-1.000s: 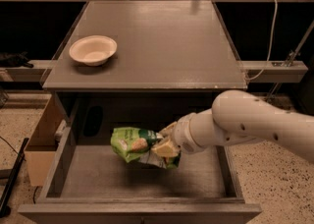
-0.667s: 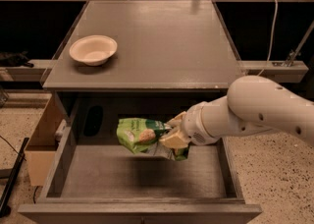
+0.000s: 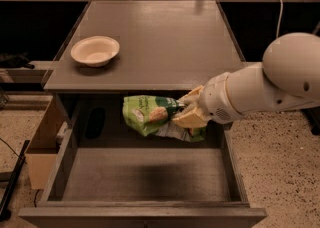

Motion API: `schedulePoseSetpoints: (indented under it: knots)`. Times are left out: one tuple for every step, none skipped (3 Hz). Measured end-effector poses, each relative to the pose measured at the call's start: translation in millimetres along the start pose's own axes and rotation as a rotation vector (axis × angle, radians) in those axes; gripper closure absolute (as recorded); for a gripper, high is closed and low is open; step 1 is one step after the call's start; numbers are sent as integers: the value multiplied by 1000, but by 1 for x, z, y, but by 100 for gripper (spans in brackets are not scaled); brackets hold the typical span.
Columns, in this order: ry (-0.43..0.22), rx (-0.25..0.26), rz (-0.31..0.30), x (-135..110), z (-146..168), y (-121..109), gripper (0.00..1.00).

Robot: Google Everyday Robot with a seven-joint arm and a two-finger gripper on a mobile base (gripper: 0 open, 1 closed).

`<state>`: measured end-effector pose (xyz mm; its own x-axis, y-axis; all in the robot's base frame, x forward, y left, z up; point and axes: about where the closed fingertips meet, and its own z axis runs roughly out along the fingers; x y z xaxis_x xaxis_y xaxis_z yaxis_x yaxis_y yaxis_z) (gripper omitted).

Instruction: Pick green rice chip bag from top drawer and place on counter

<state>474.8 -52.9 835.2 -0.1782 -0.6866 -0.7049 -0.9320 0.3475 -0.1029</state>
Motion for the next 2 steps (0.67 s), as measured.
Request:
schedulePoseSetpoints:
  knots:
    - [-14,32,-54,-37,-40,-18,100]
    - [-44,26,-56,-57,-48,-44,100]
